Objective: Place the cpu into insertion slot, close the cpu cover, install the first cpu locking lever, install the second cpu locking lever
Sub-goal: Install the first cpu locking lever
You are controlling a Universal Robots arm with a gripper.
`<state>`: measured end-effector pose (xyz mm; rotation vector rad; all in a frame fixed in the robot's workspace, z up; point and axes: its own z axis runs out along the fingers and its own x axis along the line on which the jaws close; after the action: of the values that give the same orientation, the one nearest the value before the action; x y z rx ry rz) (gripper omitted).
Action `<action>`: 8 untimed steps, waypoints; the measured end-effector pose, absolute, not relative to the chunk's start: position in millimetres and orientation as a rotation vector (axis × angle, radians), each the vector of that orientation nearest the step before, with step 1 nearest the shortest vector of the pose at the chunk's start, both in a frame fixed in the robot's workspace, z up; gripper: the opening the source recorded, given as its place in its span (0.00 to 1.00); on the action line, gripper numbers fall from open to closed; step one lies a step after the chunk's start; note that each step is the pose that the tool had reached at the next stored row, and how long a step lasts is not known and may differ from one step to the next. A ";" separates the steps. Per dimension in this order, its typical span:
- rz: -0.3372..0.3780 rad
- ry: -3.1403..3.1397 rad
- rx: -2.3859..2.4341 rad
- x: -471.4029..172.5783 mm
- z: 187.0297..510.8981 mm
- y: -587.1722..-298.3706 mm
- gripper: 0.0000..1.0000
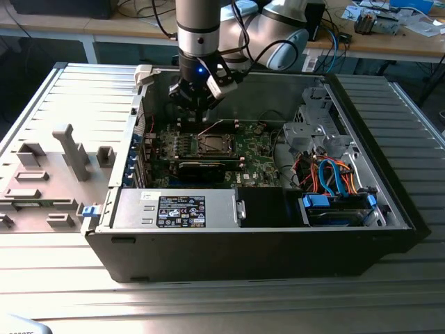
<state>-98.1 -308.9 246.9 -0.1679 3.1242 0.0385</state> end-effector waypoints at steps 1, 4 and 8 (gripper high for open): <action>0.038 3.124 -0.168 -97.9 246.8 -308.9 0.11; 0.039 3.124 -0.168 -97.5 246.4 -308.9 0.11; 0.040 3.124 -0.169 -96.5 243.7 -308.9 0.11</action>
<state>-96.5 -308.9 243.7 -0.1689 3.1241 0.0404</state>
